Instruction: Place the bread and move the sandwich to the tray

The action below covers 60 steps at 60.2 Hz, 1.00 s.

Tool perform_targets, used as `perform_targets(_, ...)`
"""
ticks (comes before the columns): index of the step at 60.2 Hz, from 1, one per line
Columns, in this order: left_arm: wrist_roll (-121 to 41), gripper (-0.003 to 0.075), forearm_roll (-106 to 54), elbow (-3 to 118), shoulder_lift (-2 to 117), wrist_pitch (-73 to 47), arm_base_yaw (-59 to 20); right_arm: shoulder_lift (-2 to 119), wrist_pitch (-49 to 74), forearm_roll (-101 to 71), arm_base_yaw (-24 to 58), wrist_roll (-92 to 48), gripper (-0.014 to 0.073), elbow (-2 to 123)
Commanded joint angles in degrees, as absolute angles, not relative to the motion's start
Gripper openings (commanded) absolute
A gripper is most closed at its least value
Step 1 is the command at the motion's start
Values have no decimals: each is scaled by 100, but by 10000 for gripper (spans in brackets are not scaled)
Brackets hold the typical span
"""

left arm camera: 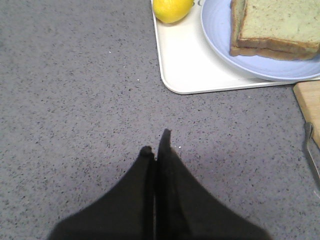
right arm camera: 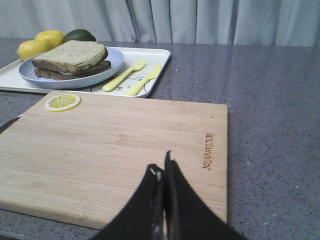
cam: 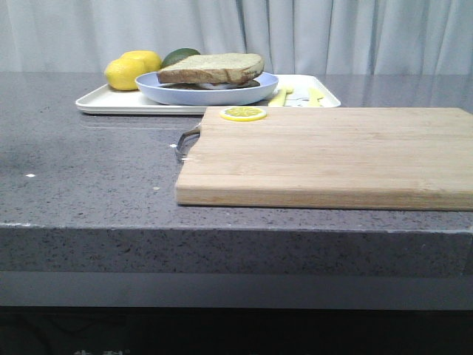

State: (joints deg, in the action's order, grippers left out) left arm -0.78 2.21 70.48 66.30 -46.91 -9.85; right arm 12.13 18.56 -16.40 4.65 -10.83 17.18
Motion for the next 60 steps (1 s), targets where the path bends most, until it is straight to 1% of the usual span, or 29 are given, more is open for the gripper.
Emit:
perform_targets(1, 252, -19, 568, 6551, 5898, -3966, -970, 1253, 1421, -1683, 470, -1091, -76, 1864)
perform_targets(10, 993, -19, 1501, 5560, 4885, -3880, -970, 1253, 1421, -1683, 470, -1091, -76, 1864)
perform_targets(24, 1007, -19, 1187, 4107, 3188, -3301, -970, 1253, 1421, -1683, 470, -1091, -76, 1864)
perform_targets(33, 1007, -19, 1187, 3380, 2173, -3246, -970, 1253, 1421, -1683, 470, -1091, -76, 1864)
perform_targets(42, 1007, -19, 1187, 3078, 1673, -3256, -970, 1253, 1421, -1683, 470, -1091, -76, 1864)
perform_targets(60, 1007, -19, 1187, 3002, 1636, -3256, -970, 1253, 1421, -1683, 470, -1091, -76, 1864)
